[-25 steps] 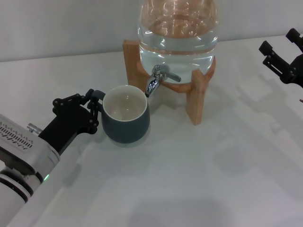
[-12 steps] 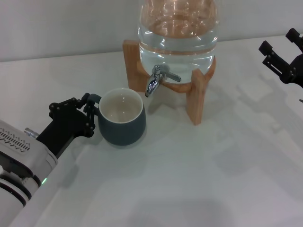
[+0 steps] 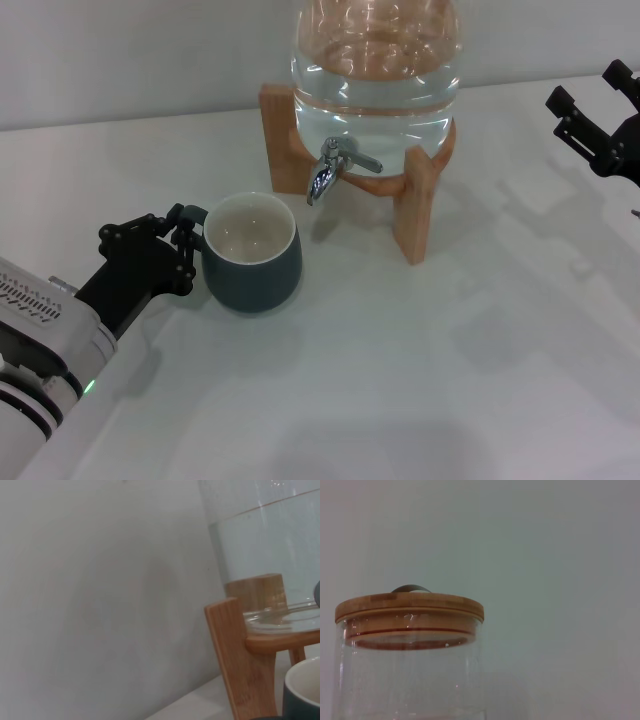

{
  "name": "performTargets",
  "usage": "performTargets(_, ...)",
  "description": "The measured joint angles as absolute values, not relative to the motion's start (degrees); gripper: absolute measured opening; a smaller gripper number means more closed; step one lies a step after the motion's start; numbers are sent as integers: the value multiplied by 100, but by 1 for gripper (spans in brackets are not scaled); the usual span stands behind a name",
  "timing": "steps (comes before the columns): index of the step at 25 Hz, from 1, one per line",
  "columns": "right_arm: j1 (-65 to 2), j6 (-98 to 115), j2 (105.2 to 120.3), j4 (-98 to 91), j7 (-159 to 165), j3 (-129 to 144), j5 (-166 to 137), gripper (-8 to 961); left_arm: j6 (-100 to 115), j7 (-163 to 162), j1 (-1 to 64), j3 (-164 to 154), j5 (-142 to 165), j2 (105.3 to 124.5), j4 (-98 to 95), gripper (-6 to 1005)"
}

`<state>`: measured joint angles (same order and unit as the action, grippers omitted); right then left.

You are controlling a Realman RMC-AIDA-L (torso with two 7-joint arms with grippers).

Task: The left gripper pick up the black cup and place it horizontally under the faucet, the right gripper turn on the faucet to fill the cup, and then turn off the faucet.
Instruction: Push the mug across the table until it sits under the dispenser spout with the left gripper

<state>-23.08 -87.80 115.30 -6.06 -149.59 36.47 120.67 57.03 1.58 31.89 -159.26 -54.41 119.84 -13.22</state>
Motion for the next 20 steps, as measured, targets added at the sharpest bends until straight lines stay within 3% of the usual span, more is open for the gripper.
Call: performTargets(20, -2371, -8796, 11531, -607, -14959, 3647, 12067, 860, 5619, 26, 3343, -15964, -5404, 11979, -1326, 89)
